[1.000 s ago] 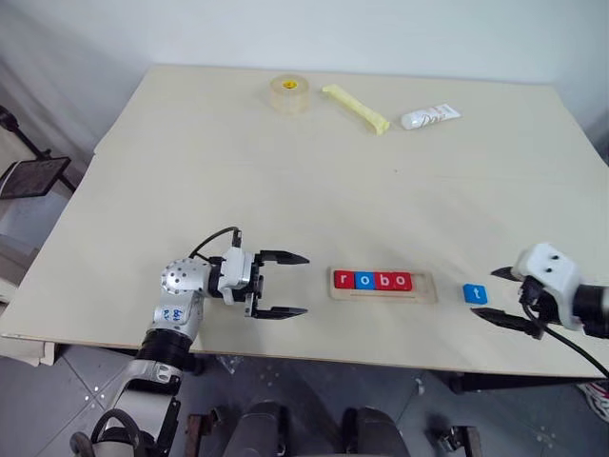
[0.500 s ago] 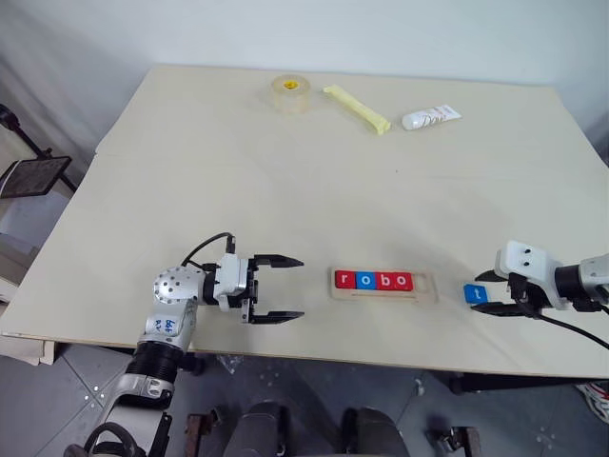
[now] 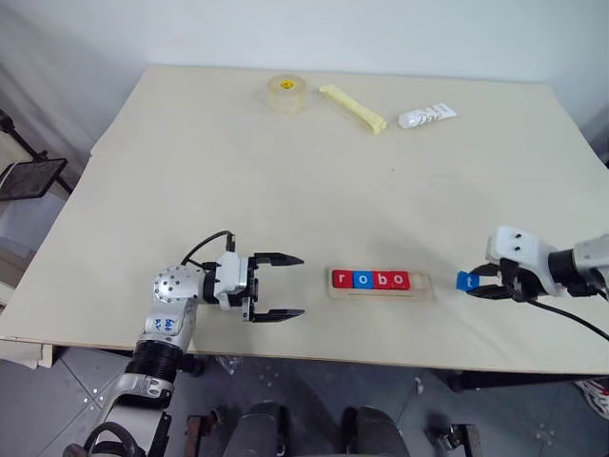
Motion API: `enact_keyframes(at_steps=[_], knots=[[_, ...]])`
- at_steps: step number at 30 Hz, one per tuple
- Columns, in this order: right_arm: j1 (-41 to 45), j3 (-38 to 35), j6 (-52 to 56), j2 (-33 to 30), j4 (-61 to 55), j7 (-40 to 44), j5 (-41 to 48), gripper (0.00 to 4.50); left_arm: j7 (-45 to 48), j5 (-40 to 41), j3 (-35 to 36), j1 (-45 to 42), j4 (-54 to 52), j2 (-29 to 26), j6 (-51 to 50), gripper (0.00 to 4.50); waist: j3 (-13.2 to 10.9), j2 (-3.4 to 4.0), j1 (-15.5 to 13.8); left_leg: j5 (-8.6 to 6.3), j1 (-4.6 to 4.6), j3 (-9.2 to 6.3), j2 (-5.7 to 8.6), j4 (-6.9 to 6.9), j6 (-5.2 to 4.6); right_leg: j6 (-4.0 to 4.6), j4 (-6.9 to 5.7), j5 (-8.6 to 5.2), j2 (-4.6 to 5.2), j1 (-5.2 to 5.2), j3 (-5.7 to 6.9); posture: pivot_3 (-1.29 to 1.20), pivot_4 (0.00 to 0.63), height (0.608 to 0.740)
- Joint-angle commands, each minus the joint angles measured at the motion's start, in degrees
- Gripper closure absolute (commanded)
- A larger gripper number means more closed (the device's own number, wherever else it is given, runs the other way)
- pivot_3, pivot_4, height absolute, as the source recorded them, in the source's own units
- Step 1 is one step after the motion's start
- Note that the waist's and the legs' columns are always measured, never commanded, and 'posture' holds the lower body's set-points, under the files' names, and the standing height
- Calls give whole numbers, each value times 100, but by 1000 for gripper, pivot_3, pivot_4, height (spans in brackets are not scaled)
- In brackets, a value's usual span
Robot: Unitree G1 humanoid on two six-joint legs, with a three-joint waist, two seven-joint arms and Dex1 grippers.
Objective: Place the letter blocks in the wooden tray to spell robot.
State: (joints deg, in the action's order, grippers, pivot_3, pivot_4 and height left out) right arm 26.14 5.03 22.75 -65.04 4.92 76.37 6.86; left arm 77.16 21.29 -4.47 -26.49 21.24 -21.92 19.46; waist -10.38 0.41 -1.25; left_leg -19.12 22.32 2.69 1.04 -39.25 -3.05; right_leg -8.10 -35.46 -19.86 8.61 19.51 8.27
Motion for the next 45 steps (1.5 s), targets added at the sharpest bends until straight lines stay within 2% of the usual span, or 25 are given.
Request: enact_keyframes(at_steps=[1, 11, 24, 32, 33, 39, 45], knots=[[267, 96, 422, 28, -524, 101, 95, 3046, 21, 13, 22, -61, 14, 33, 83, 0, 0, 0, -3, 0, 0, -1, 0, 0, 0, 0, -1, 0, 0, 0, 0, 0, 150, 740], [902, 1022, 141, 464, -356, 234, -458, 3046, -68, -1, 46, 62, -98, 70, 131, 0, 0, 0, -5, 0, 6, -9, 7, 1, 0, 0, -2, 0, 3, 4, 2, 0, 150, 740], [1176, 1250, -168, 778, 20, 439, -712, 3046, -223, 13, 80, 299, -319, -11, 136, 0, 0, 0, -1, 0, 6, -9, 6, 1, 0, 0, -2, 0, 2, 4, 3, 0, 150, 740], [1106, 1090, 60, 812, -290, 569, -549, 236, -227, 5, 74, 256, -250, -4, 162, 0, 0, 0, -4, 0, 6, -9, 6, 1, 0, 0, -2, 0, 2, 5, 2, 0, 150, 740], [1102, 1079, 70, 806, -307, 566, -537, 49, -222, 1, 73, 236, -219, 3, 171, 0, 0, 0, -2, 0, 6, -9, 7, 1, 0, 0, -2, 0, 2, 4, 2, 0, 150, 740], [992, 699, 251, 837, -411, 186, -342, 49, -200, -10, 62, 142, -88, 37, 223, 0, 0, 0, -7, 0, 6, -9, 6, 1, 0, 0, -3, 0, 2, 5, 3, 0, 150, 740], [369, 150, -19, 395, -395, 238, -129, 49, -177, -8, 54, 132, -34, 50, 241, 0, 0, 0, -16, 0, 7, -20, 10, 2, 0, 0, -4, 0, 2, 3, 4, 0, 150, 740]])
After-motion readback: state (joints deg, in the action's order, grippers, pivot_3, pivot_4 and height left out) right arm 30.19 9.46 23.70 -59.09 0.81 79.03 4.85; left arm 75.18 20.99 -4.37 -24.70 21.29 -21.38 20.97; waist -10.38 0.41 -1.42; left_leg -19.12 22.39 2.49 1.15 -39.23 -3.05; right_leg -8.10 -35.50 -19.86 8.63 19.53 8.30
